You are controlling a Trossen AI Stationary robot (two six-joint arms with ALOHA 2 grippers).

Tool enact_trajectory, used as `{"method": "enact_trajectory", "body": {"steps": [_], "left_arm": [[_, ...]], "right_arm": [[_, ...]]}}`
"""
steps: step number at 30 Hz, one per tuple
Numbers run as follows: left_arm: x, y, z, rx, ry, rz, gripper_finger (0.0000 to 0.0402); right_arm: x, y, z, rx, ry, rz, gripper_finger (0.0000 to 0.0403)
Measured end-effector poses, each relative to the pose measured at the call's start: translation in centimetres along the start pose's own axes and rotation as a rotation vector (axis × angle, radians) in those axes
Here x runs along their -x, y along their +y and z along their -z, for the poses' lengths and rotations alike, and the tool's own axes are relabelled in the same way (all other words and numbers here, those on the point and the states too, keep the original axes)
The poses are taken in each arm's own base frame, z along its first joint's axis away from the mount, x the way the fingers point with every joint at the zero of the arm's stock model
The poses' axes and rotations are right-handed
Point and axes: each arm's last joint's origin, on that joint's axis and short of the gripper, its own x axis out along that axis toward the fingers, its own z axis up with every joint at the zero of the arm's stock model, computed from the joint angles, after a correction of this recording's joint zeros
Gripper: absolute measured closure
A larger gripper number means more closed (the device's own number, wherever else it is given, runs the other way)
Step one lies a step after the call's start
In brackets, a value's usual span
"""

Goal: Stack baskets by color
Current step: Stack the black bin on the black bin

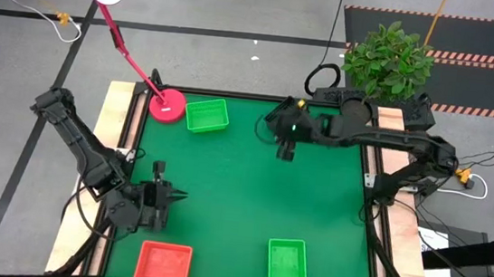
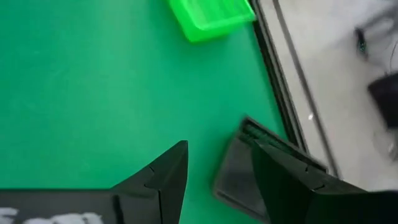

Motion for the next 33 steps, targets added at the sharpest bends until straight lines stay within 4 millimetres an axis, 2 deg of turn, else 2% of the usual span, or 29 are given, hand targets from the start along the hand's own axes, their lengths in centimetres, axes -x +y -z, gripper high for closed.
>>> {"method": "enact_trajectory", "body": {"steps": [4,9,20,27,33], "left_arm": [[-0.5,0.5,-0.2,-0.024,0.007,-0.027,0.0364],[-1.1,1.3,-0.3,0.0,0.018,-0.066,0.0364],[-1.9,2.3,-0.5,0.021,0.036,-0.116,0.0364],[-2.0,2.4,-0.5,0.009,0.045,-0.098,0.0364],[-2.0,2.4,-0.5,0.01,0.046,-0.097,0.0364]], "right_arm": [[-1.4,-1.8,0.6,-0.06,0.029,-0.032,0.0232],[-4.4,-2.7,1.4,-0.103,0.095,-0.063,0.0232],[-9.9,-2.0,3.4,-0.138,0.268,-0.04,0.0232],[-10.9,-1.9,3.7,-0.134,0.295,-0.008,0.0235],[-11.0,-2.6,4.0,-0.182,0.301,0.004,0.0283]]}}
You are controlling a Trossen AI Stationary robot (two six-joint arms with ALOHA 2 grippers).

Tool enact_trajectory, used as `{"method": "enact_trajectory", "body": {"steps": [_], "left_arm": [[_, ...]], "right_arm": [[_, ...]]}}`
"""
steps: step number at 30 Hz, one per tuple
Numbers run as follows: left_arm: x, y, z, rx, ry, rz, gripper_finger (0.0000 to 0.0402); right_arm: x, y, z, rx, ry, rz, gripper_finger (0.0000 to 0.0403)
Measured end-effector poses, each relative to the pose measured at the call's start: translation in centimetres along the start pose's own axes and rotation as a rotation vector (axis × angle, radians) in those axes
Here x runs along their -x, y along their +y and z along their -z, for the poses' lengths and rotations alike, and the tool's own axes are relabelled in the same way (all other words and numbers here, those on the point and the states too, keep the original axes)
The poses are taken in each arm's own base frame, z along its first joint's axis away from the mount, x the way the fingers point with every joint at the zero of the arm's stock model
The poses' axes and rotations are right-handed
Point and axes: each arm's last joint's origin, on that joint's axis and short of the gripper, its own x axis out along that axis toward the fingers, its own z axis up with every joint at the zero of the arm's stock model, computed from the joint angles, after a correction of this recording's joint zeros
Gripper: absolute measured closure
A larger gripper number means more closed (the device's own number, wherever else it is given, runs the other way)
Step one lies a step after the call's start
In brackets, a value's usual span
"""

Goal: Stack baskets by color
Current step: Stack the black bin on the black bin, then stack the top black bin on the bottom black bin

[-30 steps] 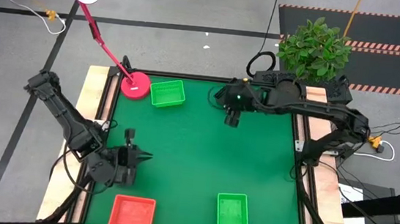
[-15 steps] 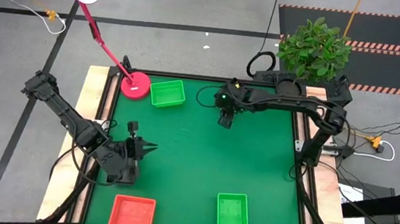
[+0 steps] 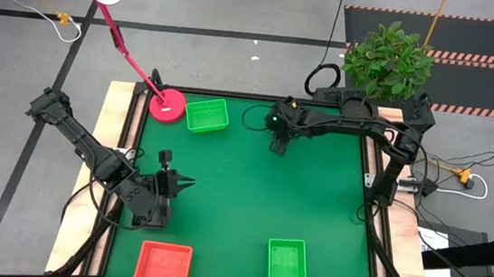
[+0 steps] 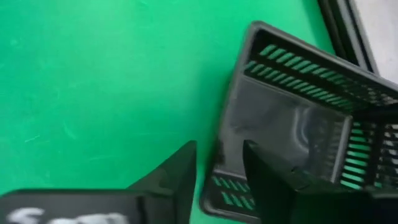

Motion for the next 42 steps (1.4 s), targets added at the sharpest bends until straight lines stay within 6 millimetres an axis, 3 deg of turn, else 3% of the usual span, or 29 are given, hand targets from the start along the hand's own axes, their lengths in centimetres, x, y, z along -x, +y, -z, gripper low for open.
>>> {"method": "enact_trajectory", "body": {"steps": [8,12,15,23,29,35,40,42], "left_arm": [[0.0,-0.1,0.0,0.003,0.003,0.017,0.0364],[0.0,-0.1,0.0,0.003,0.003,0.018,0.0364],[0.0,-0.1,0.0,0.004,0.003,0.018,0.0364],[0.0,-0.1,0.0,0.004,0.002,0.018,0.0364],[0.0,-0.1,0.0,0.004,0.002,0.018,0.0364],[0.0,-0.1,-0.1,-0.001,-0.001,0.019,0.0364],[0.0,-0.1,-0.2,-0.066,-0.015,0.02,0.0364],[0.0,-0.1,-0.5,-0.12,-0.036,0.019,0.0364]], "right_arm": [[0.0,0.1,-0.1,-0.024,-0.013,-0.026,0.0377],[0.0,0.2,-0.2,-0.028,-0.017,-0.014,0.0398],[0.1,0.5,-0.4,-0.023,-0.031,0.029,0.0382],[0.1,0.5,-0.4,-0.042,-0.038,0.028,0.0281],[-0.6,0.7,-0.2,-0.042,-0.014,0.021,0.0265],[-2.1,1.0,-0.1,-0.032,0.014,0.02,0.0309],[-1.7,1.9,-0.2,-0.011,-0.003,0.012,0.0384],[-1.3,2.6,-0.3,0.006,-0.008,0.004,0.0395]]}}
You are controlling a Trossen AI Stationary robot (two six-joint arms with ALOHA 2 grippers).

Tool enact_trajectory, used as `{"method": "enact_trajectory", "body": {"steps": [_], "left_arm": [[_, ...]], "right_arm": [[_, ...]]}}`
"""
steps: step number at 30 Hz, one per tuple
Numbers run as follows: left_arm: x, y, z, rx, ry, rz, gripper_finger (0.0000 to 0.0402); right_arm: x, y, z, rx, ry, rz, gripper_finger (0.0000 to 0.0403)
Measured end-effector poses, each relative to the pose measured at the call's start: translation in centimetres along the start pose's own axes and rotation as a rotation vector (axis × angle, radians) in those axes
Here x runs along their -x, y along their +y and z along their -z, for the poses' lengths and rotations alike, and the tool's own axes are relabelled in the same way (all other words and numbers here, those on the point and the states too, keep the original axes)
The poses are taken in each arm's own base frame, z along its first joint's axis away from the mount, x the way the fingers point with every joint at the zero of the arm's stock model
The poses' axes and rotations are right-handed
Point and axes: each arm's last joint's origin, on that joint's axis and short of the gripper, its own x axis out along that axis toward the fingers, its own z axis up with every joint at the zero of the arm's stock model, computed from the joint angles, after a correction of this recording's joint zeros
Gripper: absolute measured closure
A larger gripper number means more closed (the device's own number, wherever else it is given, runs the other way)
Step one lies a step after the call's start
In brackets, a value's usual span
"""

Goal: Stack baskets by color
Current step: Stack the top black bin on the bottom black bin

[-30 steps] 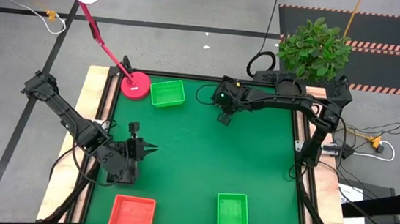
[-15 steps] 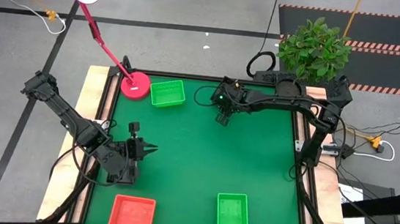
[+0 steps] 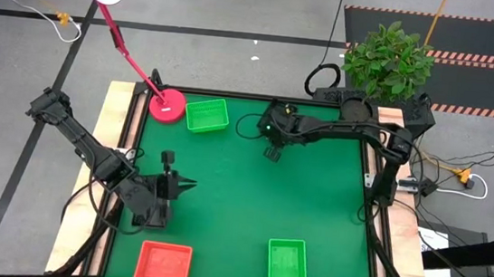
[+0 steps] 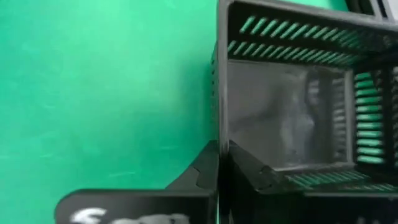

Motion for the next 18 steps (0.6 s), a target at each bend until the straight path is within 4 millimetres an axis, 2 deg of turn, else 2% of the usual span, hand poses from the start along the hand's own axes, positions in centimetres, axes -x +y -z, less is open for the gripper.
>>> {"method": "enact_trajectory", "body": {"steps": [4,10,13,18], "left_arm": [[0.0,0.1,-0.8,-0.039,-0.066,-0.041,0.0364],[-0.3,0.4,-1.4,0.021,-0.105,0.005,0.0357],[-0.4,0.4,-1.6,0.054,-0.114,0.047,0.0326],[-1.1,-0.3,-2.1,0.084,-0.143,0.075,0.0247]], "right_arm": [[1.7,2.0,-0.2,0.022,-0.038,-0.031,0.0382],[6.4,6.4,-0.4,0.079,-0.165,-0.106,0.0395],[8.7,9.0,0.0,0.113,-0.23,-0.157,0.0396],[11.6,13.7,1.2,0.148,-0.335,-0.166,0.039]]}}
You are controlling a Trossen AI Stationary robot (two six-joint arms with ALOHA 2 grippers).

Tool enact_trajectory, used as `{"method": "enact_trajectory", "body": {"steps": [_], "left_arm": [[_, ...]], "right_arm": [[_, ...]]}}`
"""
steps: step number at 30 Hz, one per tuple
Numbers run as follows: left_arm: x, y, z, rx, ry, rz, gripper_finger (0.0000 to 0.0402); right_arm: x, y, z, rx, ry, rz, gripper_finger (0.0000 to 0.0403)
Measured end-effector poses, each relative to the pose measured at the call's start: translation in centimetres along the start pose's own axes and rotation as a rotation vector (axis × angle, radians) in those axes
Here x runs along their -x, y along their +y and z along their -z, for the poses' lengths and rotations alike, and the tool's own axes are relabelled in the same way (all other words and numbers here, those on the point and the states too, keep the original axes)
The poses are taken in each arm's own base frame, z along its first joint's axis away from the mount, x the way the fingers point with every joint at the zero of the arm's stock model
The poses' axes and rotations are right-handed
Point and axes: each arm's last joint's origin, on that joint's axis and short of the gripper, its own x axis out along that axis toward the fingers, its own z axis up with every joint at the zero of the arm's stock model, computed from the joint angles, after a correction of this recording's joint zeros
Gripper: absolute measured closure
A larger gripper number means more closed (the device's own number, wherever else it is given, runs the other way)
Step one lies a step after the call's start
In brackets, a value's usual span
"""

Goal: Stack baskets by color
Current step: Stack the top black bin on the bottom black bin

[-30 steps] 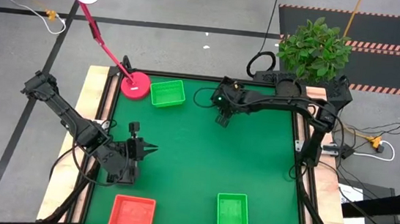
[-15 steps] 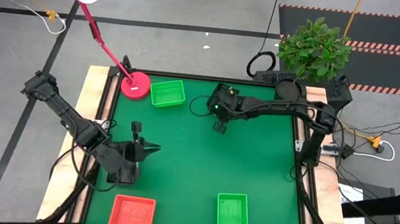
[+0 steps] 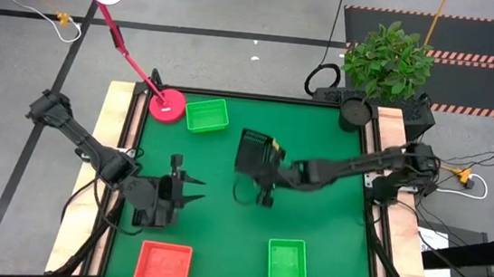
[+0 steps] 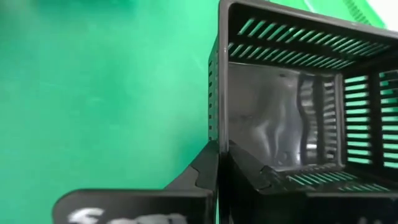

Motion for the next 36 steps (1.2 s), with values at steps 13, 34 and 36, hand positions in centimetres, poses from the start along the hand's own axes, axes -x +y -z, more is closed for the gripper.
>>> {"method": "enact_trajectory", "body": {"steps": [13,34,36], "left_arm": [[-5.4,-4.5,-3.0,-0.11,0.133,0.057,0.0174],[-10.8,-2.2,-2.9,-0.039,0.306,-0.052,0.0175],[-10.8,-2.2,-2.8,-0.043,0.315,-0.05,0.0185]], "right_arm": [[3.0,7.1,-0.1,0.019,-0.186,-0.155,0.0388],[2.7,6.2,0.0,0.059,-0.178,-0.022,0.0387],[2.7,6.2,-0.1,0.067,-0.187,-0.01,0.0387]]}}
